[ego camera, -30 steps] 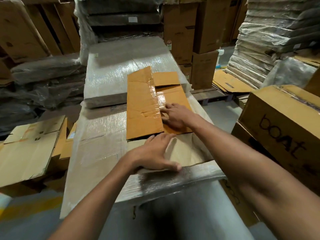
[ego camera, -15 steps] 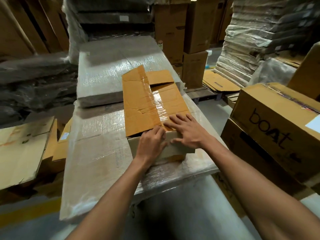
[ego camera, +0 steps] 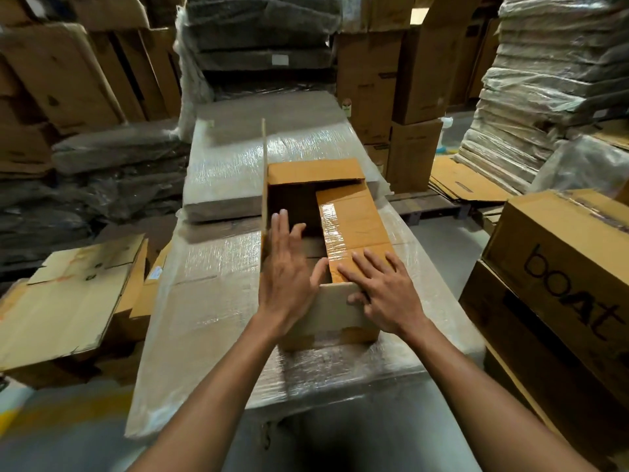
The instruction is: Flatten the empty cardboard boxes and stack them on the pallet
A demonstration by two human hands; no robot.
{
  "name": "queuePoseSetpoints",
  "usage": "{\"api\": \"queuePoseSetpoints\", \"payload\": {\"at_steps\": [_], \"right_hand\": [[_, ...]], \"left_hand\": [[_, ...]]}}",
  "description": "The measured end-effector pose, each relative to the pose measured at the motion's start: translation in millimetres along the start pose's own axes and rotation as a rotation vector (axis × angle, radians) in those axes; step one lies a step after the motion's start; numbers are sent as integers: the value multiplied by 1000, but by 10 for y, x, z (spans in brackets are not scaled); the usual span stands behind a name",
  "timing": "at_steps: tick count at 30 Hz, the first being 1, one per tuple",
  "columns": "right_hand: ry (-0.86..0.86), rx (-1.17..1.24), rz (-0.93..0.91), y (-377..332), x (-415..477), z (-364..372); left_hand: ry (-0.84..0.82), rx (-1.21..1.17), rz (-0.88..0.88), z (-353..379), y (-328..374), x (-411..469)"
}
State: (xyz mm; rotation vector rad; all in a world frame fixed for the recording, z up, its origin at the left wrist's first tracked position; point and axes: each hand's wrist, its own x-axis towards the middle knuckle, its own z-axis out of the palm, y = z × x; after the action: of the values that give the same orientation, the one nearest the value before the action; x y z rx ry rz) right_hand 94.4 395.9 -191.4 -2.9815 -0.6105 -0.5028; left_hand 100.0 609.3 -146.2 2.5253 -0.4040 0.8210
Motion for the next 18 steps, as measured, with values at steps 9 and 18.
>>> {"api": "queuePoseSetpoints", "payload": {"at_steps": [9,18], "right_hand": [[62,4,-31,-2,26,20],[4,47,-31,34,13,-38]], "left_hand": [[-274,247,-560,-115,-569,221],[-393,-198,-809,0,-632,179]]}}
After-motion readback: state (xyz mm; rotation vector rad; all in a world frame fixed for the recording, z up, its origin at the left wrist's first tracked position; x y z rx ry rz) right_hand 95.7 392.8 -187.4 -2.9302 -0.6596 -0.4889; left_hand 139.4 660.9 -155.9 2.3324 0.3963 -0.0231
